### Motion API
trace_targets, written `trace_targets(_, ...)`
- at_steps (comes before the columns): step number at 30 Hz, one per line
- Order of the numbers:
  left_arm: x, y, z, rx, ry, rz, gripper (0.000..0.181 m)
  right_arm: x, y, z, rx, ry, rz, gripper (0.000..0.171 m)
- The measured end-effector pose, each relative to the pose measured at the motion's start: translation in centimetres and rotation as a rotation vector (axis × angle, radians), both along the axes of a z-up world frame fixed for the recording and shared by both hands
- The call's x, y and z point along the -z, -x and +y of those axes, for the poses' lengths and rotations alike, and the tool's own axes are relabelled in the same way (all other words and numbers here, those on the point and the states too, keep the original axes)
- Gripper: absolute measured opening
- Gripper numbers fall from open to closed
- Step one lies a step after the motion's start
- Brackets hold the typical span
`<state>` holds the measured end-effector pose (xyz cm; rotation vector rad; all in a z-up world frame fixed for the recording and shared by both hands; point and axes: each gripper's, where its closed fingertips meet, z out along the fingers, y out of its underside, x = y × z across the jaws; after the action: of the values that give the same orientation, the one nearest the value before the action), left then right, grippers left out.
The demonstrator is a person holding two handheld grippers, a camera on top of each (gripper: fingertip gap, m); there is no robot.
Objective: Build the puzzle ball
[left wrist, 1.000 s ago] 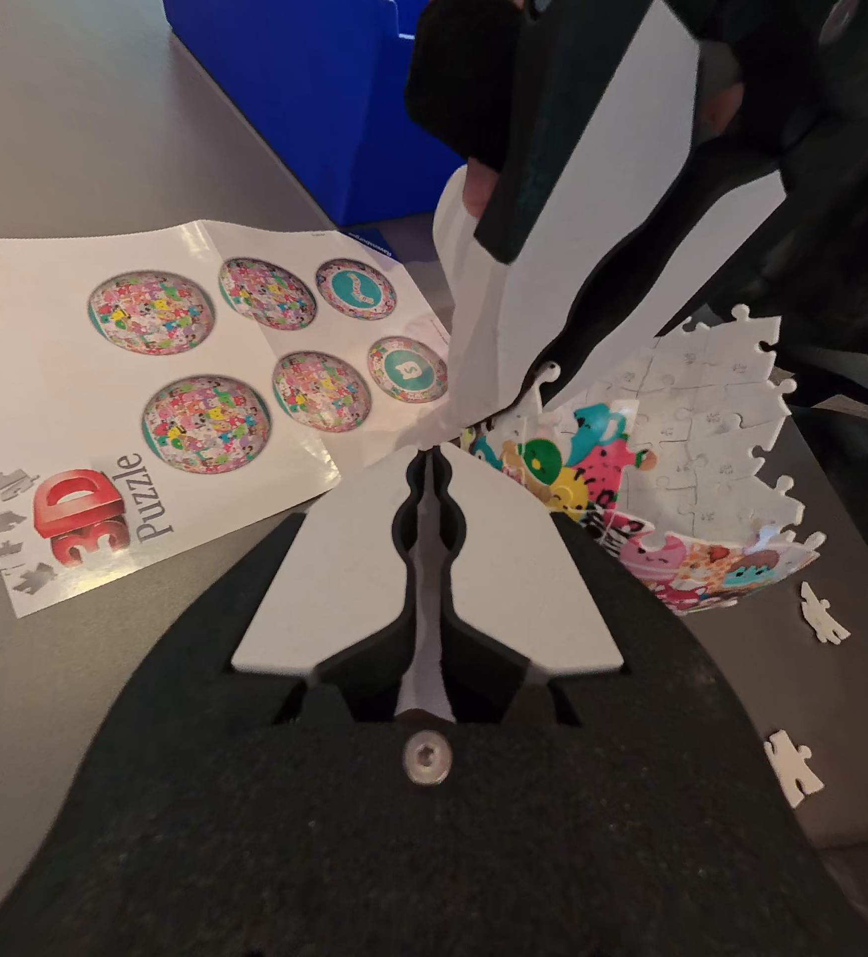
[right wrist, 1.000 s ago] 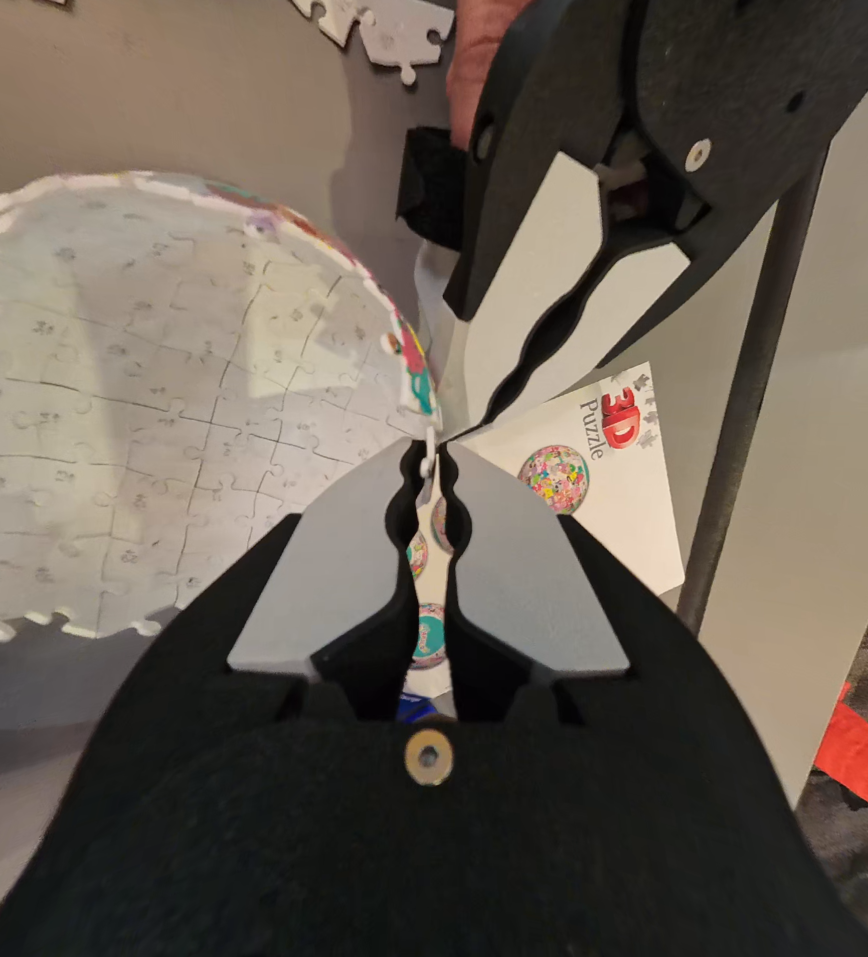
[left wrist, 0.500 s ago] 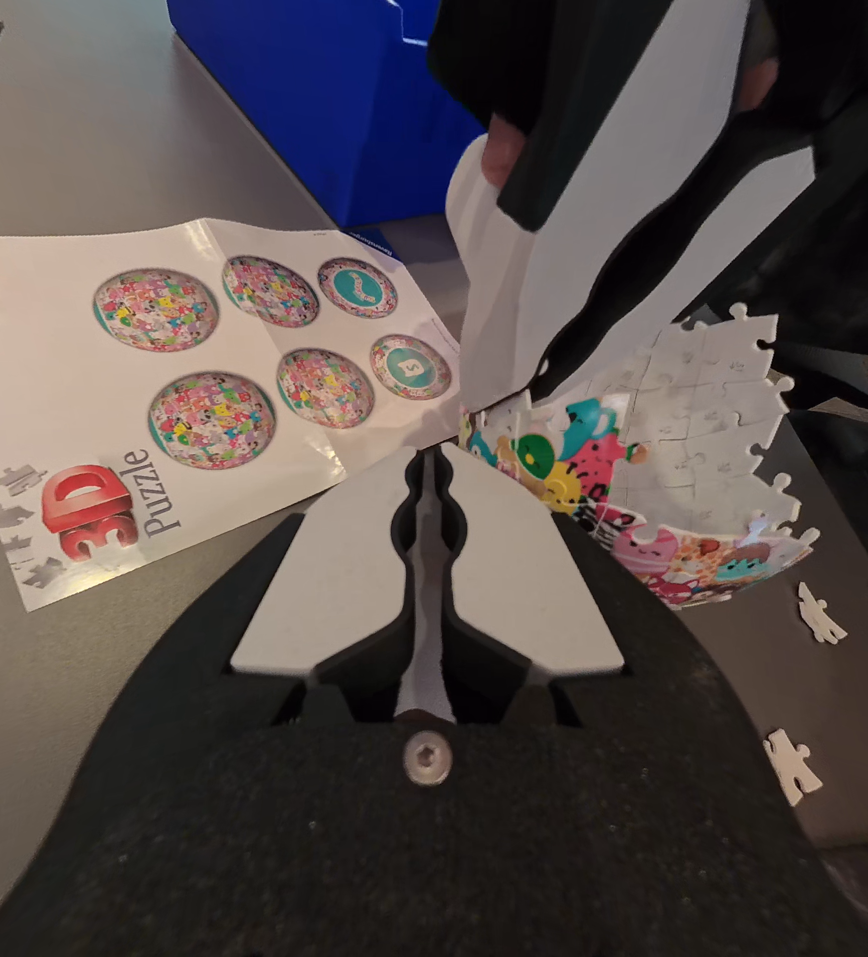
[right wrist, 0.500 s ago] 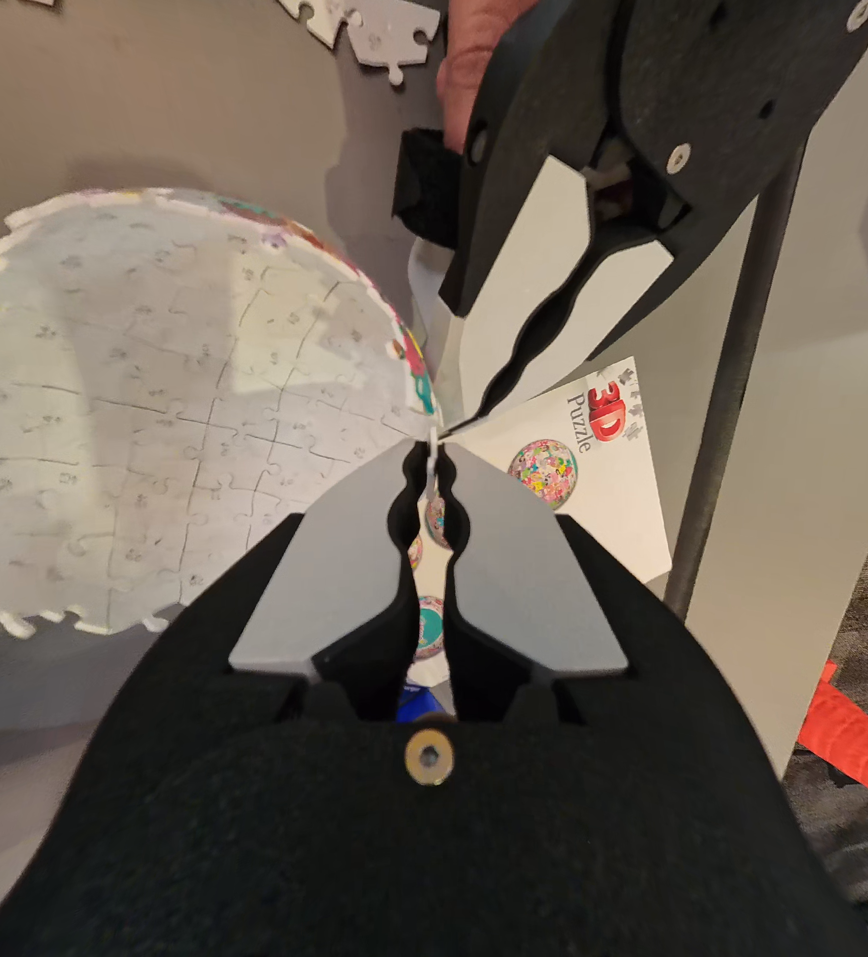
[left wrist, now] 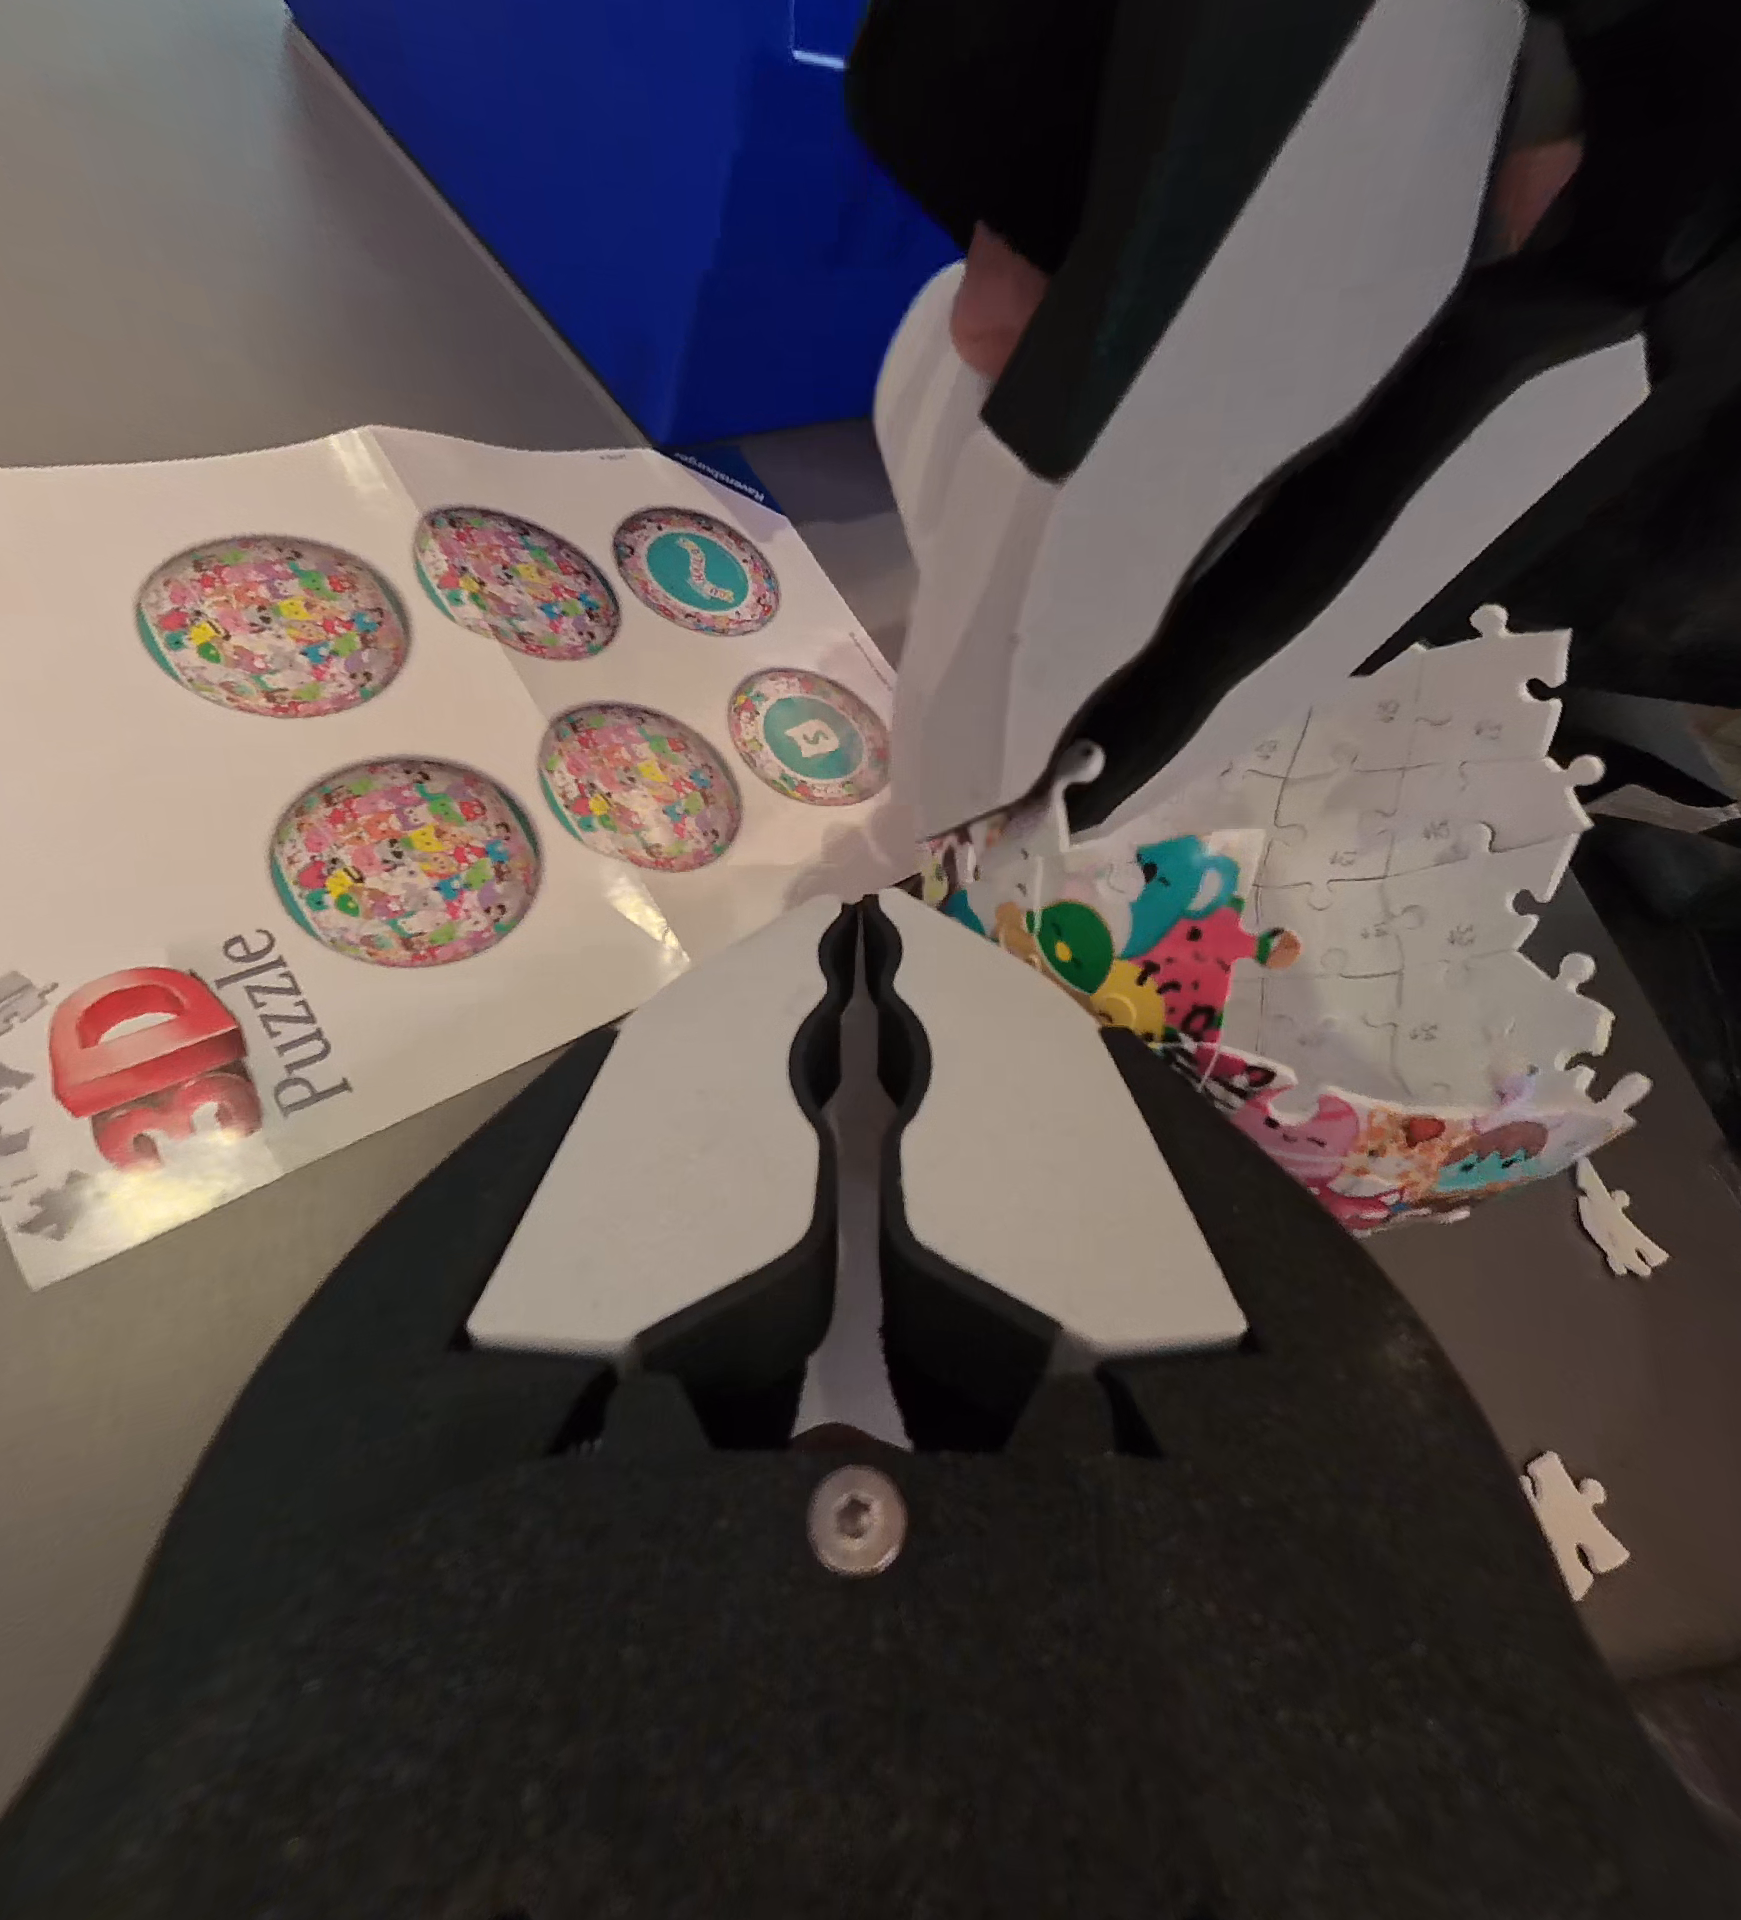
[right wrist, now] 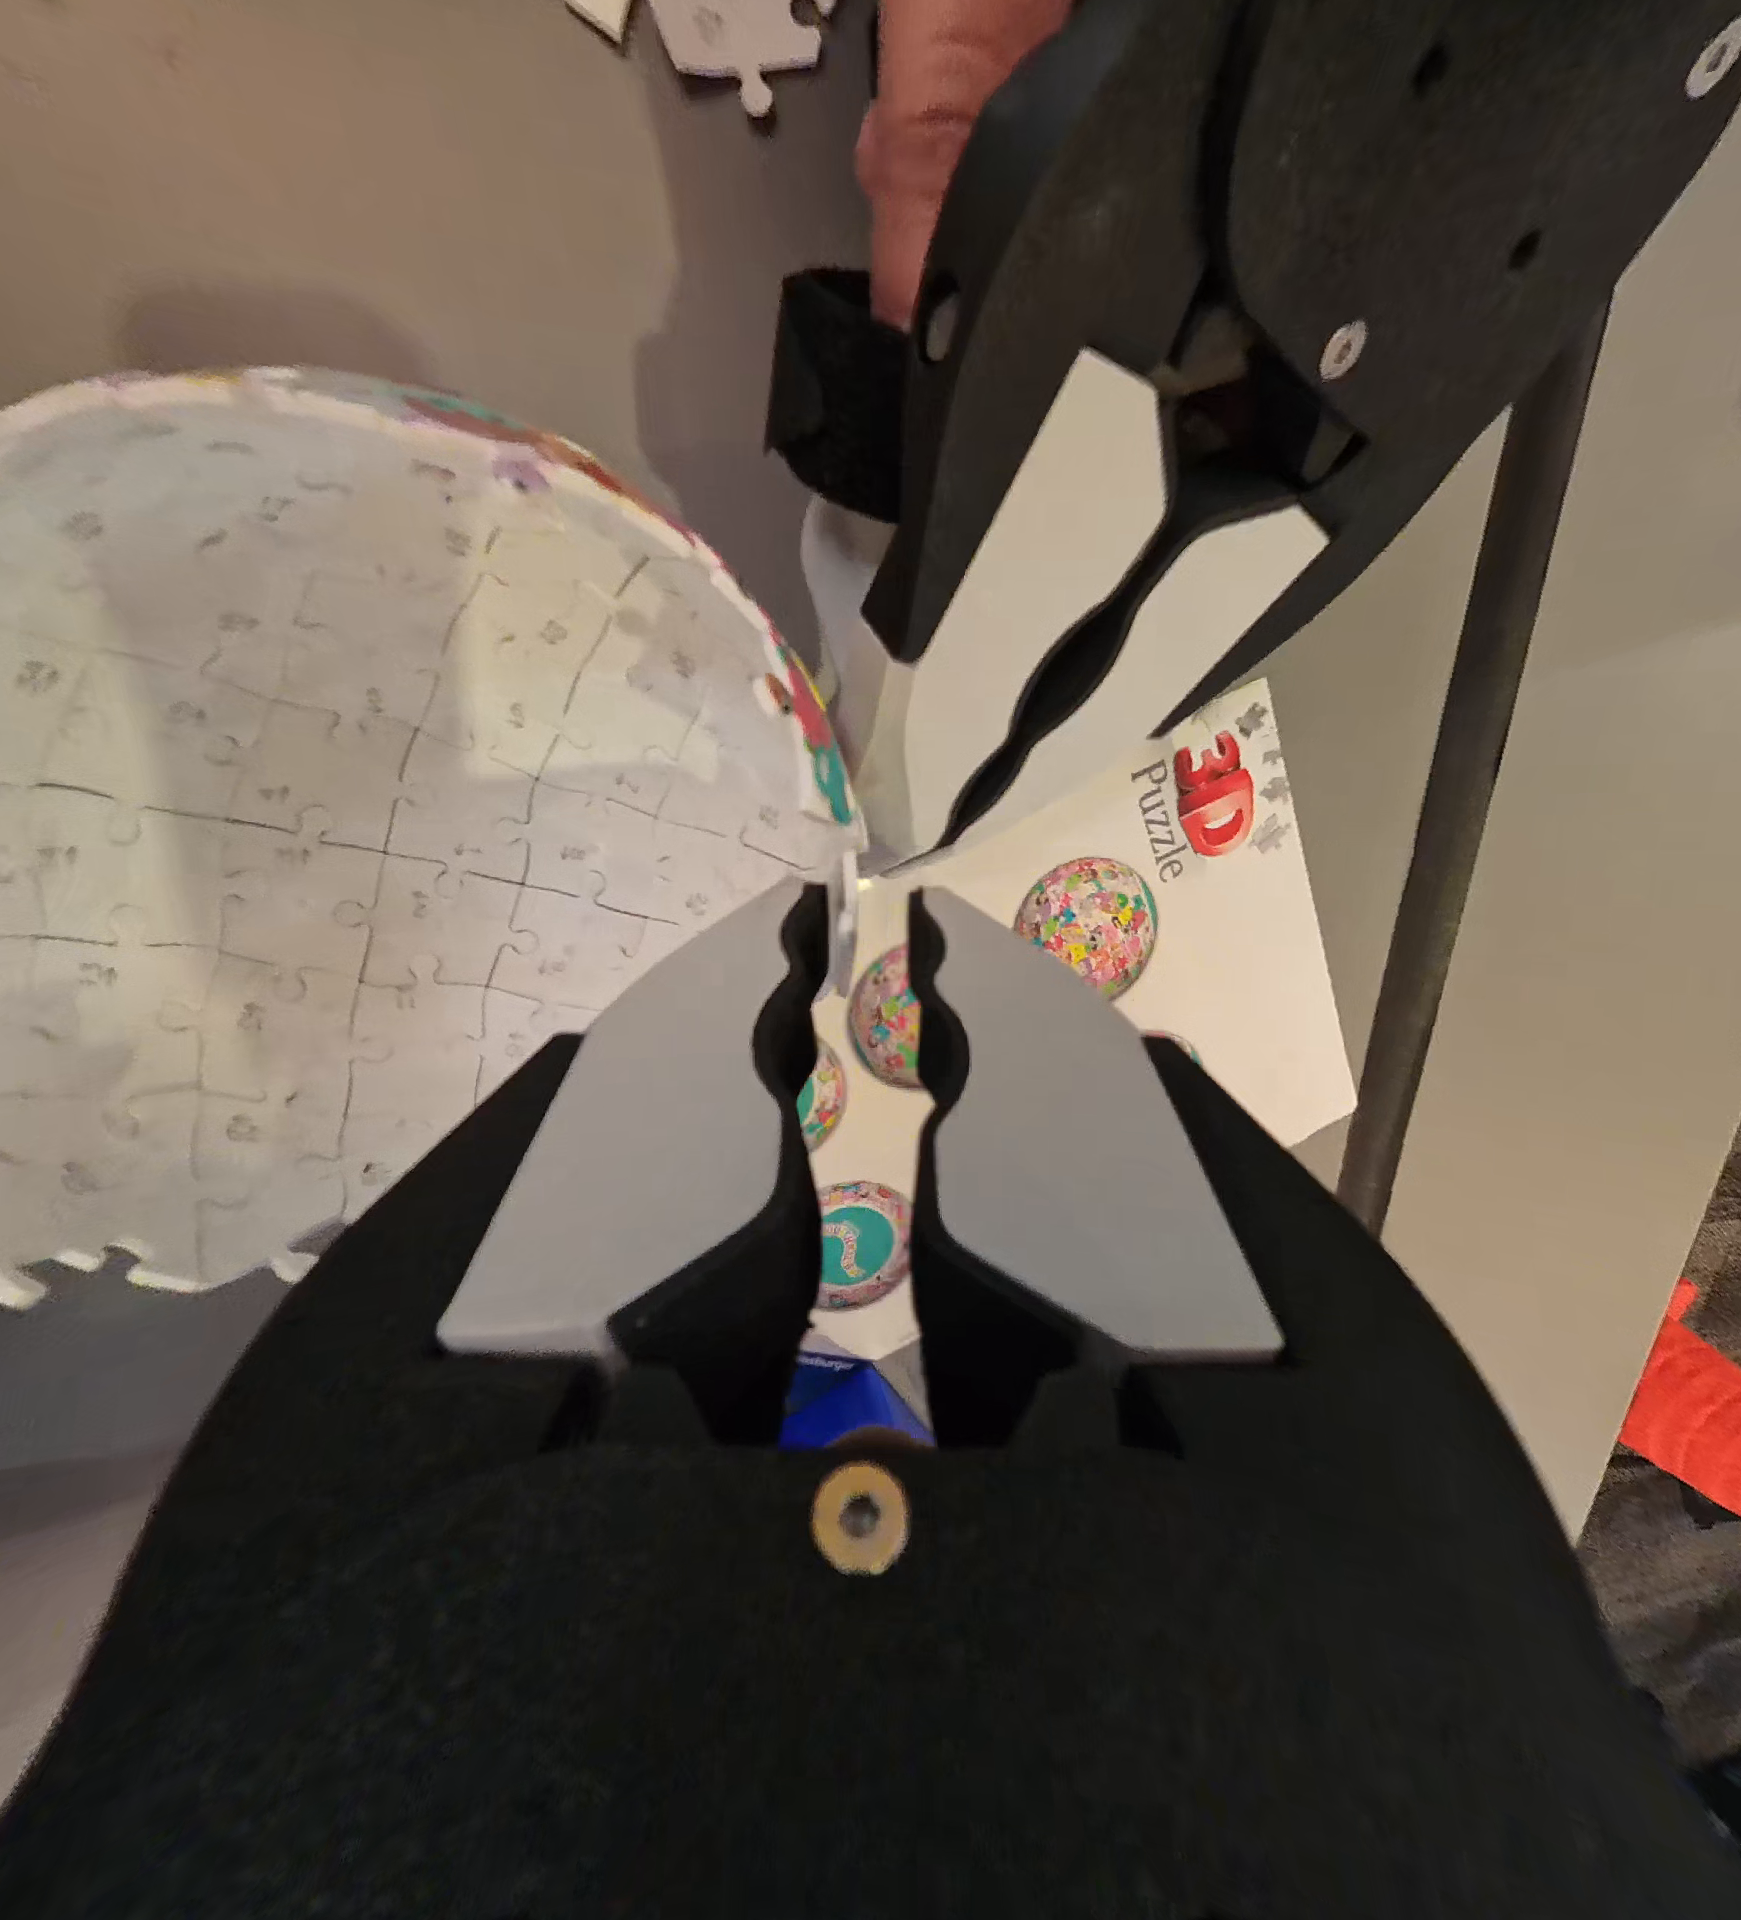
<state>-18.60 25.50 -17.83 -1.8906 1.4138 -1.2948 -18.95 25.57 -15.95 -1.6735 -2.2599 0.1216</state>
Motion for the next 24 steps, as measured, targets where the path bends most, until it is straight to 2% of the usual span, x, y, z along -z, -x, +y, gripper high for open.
trace_targets(7,0.1,0.0,0.1,0.012,0.006,0.012,0.002,-0.6,-0.4,-0.1,0.009,-0.008,0.029,0.017)
trace_targets(10,-0.4,0.8,0.6,-0.020,0.014,0.012,0.011,-0.8,-0.7,-0.1,0.018,-0.018,0.042,0.017)
trace_targets(16,-6.5,3.2,2.2,-0.169,-0.068,-0.047,0.021,-0.7,-0.7,-0.2,0.049,-0.009,0.116,0.010)
trace_targets(20,-8.8,3.3,0.9,-0.245,-0.221,0.097,0.023,-0.8,-0.7,-0.2,0.062,-0.023,0.170,0.005)
trace_targets(24,-6.6,2.6,-1.3,-0.222,-0.352,0.377,0.023,-0.7,-0.7,-0.3,0.072,-0.021,0.216,0.003)
